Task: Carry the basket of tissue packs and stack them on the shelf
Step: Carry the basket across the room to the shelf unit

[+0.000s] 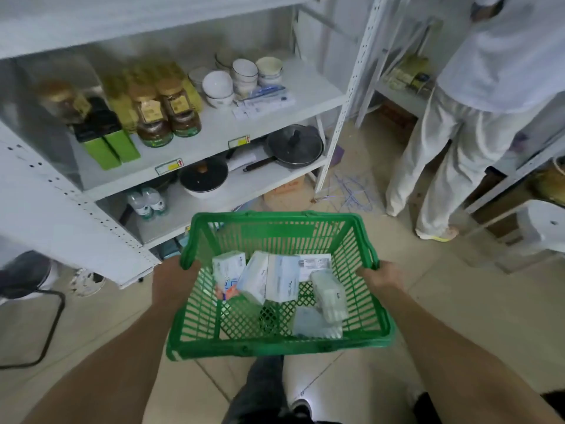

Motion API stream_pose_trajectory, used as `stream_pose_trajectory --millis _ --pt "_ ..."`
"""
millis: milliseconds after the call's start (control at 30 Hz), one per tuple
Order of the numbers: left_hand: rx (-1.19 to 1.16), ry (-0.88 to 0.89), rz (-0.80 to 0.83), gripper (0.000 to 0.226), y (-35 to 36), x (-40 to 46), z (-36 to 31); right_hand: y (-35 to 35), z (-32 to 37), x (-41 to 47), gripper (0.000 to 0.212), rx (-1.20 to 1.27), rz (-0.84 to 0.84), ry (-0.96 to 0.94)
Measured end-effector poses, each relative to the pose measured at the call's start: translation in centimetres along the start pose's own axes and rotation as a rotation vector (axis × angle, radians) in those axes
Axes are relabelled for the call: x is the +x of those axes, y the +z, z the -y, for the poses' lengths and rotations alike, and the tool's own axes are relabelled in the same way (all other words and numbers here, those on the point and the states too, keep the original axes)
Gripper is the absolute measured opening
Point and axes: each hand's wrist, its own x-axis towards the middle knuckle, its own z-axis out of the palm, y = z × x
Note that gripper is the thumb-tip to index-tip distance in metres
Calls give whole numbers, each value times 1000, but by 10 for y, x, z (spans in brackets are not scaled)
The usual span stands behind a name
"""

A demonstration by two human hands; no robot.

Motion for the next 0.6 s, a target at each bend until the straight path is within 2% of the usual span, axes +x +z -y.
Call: stream_pose_trajectory --millis 200,367,600 --pt "4 -80 -10 39 20 82 -44 9 70 95 34 -118 16 2" --pt "-9 -114 -39 40 30 136 -87 7 132 160 28 -144 46 -32" --pt "8 -222 -93 24 70 186 -119 16 194 263 20 -239 169 -118"
